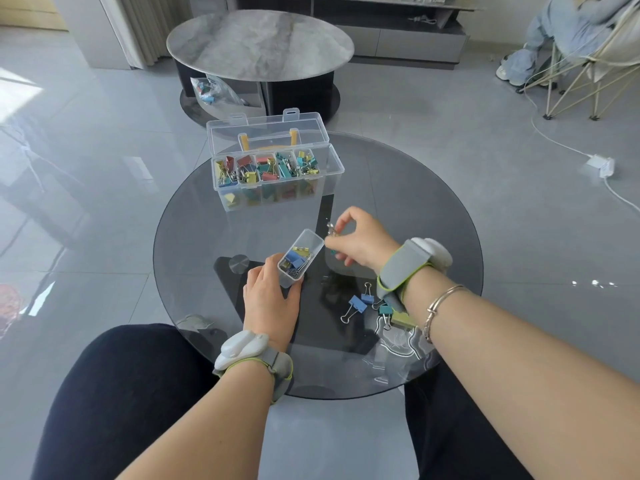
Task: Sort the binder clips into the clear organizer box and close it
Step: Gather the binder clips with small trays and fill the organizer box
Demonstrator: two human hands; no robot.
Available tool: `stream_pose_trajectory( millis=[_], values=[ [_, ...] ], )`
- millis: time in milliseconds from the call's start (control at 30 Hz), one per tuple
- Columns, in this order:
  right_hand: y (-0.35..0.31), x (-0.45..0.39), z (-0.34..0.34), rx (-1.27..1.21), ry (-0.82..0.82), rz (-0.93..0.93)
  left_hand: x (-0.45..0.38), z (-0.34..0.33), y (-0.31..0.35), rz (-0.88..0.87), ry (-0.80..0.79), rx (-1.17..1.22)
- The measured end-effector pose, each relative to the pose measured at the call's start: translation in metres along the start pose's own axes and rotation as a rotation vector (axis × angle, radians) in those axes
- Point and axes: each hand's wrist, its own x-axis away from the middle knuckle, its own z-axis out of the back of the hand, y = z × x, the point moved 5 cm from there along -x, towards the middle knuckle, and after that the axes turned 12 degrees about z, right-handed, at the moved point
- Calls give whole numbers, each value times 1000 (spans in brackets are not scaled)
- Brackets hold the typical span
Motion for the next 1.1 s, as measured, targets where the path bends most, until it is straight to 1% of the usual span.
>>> stream_pose_trajectory(
  millis=[67, 133, 167, 233, 300, 333, 367, 467, 533, 733, 933, 1100],
  values=[
    [-19, 1, -8, -44, -53, 56, 0, 0, 1, -1, -1, -6],
    [-28, 4, -18, -31, -105, 64, 0, 1, 1, -3, 2, -6],
    [-28, 4, -21, -8, -106, 56, 0, 1, 1, -5, 5, -3],
    [-24, 4, -18, 54, -46, 41, 1, 2, 1, -11, 6, 3],
    [-16, 2, -4, 229, 19, 83, 0, 2, 1, -7, 4, 12],
    [-11, 3, 2, 349, 8, 110, 0, 2, 1, -3, 3, 17],
    [-5, 5, 5, 472, -41, 131, 0, 2, 0, -1, 6, 18],
    [28, 19, 12, 893, -264, 139, 1, 1, 2, -39, 1, -8],
    [44, 30, 13, 1021, -308, 153, 4, 1, 6, -87, 0, -62],
    [57, 63, 6, 1102, -330, 166, 12, -2, 8, -188, -32, -174],
    [52, 81, -3, 1016, -220, 89, 33, -1, 8, -114, -27, -133],
    [50, 72, -3, 886, -216, 37, 46, -3, 8, -70, 0, -88]
  ],
)
